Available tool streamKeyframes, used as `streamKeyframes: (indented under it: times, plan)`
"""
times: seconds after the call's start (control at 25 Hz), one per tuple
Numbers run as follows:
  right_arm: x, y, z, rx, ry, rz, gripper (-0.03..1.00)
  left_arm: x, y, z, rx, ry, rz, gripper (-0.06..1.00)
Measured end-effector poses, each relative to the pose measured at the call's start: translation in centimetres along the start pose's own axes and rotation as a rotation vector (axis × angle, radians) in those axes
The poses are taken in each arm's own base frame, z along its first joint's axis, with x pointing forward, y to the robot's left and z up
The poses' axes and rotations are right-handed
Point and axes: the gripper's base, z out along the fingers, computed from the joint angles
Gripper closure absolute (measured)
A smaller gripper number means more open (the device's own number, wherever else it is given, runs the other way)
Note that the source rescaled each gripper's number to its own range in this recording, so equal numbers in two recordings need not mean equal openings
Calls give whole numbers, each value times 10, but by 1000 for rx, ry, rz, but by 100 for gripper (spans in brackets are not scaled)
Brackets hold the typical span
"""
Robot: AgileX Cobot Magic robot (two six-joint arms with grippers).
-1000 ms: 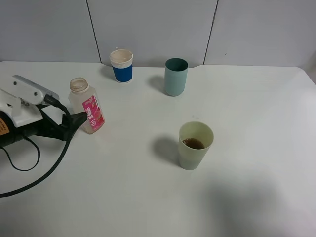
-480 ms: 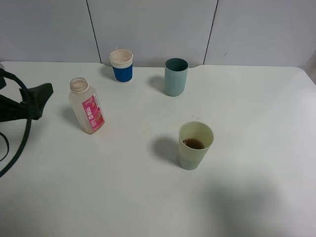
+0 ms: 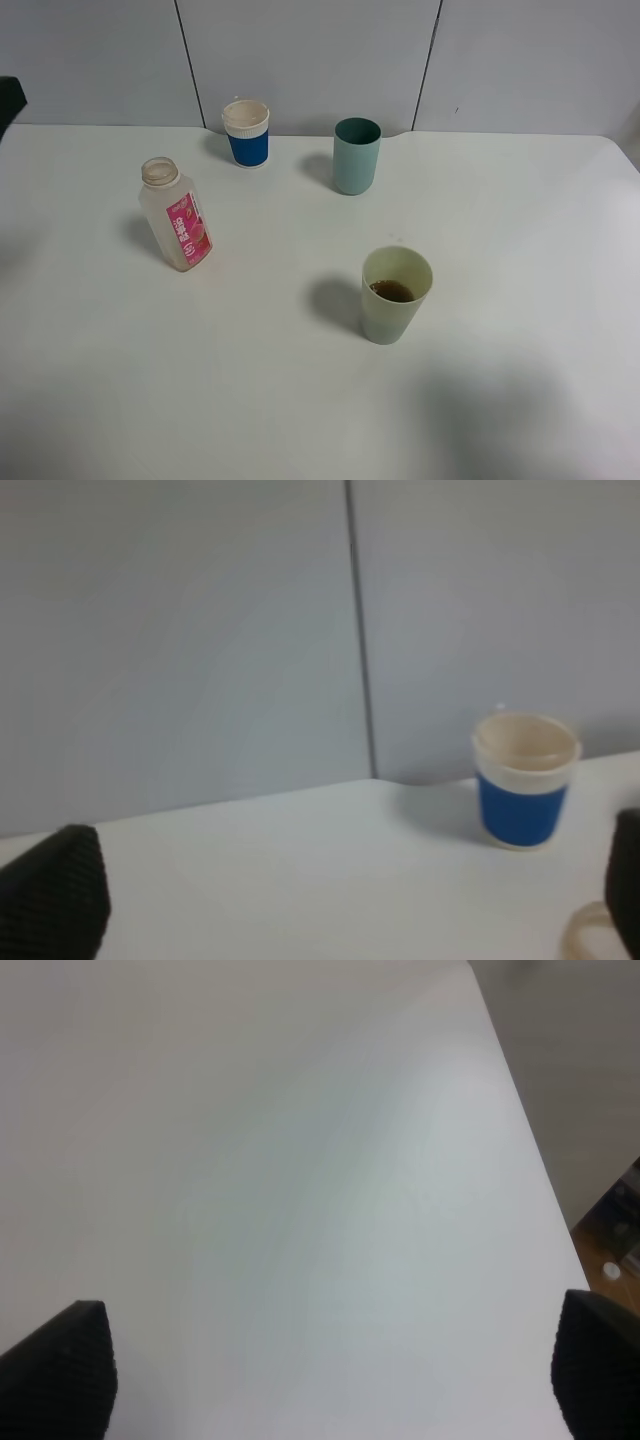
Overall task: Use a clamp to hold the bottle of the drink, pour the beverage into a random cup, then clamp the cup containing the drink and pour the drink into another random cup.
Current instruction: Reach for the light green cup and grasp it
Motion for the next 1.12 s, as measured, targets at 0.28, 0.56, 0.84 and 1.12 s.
streamKeyframes:
  times: [0.28,0.56,0.84,1.12]
  plan:
    - [0,0,0,0,0,0,37,-37,16,-43,-129,1,43,-5]
    - [0,0,0,0,0,0,37,-64,19,-95,-238,32,30,-5]
    - [0,0,0,0,0,0,37,-56,10,-135,-222,164,-31,-5]
    - [0,0,0,0,0,0,37,-43,1,-164,-203,168,-55,-5]
